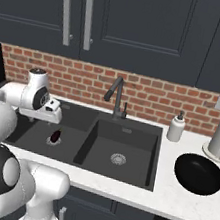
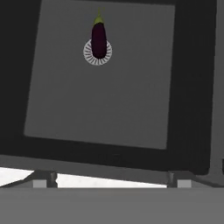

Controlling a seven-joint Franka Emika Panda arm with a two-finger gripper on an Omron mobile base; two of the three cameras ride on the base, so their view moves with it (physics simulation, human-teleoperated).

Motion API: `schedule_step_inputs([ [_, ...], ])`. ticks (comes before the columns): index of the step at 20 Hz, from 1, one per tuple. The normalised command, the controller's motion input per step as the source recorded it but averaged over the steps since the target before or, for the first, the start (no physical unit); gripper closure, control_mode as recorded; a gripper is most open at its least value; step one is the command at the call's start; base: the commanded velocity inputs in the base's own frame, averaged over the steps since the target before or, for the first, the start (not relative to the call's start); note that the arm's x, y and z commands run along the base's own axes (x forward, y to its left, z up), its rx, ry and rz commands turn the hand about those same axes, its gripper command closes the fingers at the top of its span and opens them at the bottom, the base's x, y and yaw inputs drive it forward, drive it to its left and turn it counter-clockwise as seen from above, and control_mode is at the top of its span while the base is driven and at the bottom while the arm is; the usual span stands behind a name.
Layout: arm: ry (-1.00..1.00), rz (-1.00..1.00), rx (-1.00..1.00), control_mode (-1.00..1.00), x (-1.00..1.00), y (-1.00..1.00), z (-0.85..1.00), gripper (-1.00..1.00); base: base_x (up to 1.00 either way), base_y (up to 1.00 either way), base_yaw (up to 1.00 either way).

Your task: Pick the eggplant from the sink and place it in the bowl. Then pick the bowl and place it in the microwave. Then close the microwave door and press the start button.

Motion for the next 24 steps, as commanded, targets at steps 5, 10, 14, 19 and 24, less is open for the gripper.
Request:
schedule_step_inputs([
  [5, 0.03, 0.00, 0.00, -1.00, 0.39, 0.09, -0.34, -1.00, 0.00, 0.00, 0.00],
  [10, 0.00, 0.00, 0.00, -1.00, 0.28, 0.06, -0.43, -1.00, 0.00, 0.00, 0.00],
  [14, 0.00, 0.00, 0.00, -1.00, 0.30, 0.13, -0.41, -1.00, 0.00, 0.00, 0.00],
  [19, 0.00, 0.00, 0.00, -1.00, 0.28, 0.08, -0.32, -1.00, 0.00, 0.00, 0.00],
  [24, 0.00, 0.00, 0.00, -1.00, 0.38, 0.16, -0.26, -1.00, 0.00, 0.00, 0.00],
])
